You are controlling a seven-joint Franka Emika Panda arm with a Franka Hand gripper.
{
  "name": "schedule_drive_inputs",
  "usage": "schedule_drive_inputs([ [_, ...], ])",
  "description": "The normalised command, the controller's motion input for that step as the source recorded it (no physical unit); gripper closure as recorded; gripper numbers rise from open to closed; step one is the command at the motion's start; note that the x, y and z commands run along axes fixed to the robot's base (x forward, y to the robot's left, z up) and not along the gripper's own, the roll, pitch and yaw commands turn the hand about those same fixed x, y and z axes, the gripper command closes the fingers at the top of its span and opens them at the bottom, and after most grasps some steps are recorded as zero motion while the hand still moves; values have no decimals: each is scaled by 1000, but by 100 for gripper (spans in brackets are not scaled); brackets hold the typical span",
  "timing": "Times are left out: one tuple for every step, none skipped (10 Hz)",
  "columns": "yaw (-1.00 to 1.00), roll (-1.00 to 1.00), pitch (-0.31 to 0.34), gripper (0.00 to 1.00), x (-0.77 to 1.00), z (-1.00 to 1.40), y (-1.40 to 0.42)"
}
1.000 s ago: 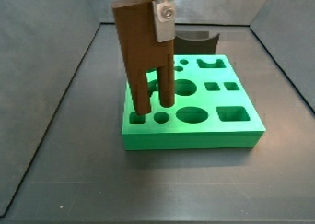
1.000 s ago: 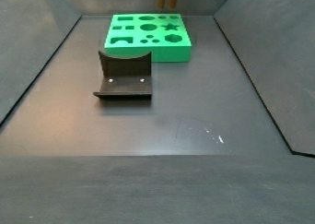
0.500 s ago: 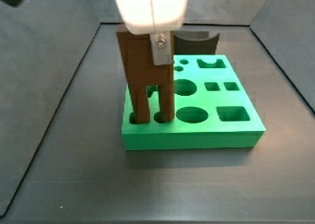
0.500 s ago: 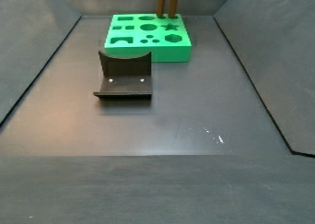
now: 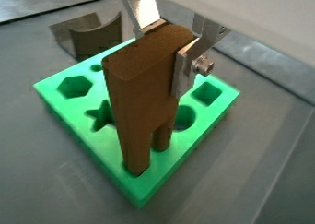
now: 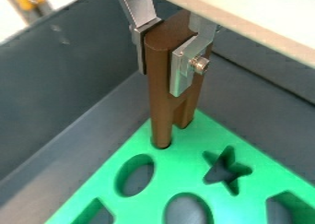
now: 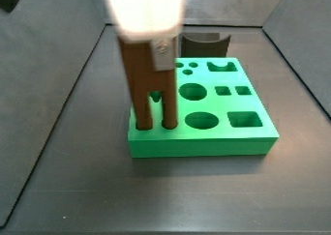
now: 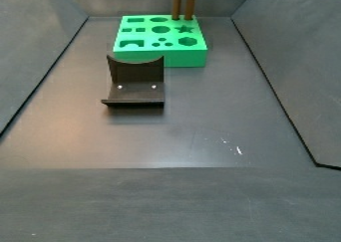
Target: Insert the square-circle object.
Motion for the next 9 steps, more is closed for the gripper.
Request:
schedule_drive_inputs([
  [-17, 173, 0, 100, -246, -120, 0],
  [-60, 183, 0, 100, 0, -271, -31],
  [-89, 297, 37, 100, 146, -474, -217],
  [0, 269, 59, 100, 0, 0, -109],
  [0, -19, 0, 100, 0, 0, 0],
  [0, 170, 343, 100, 194, -380, -149],
  [0, 103, 387, 100, 323, -366, -114],
  [0, 27, 291, 100, 231, -403, 0],
  [0, 0, 266, 100, 226, -323, 0],
])
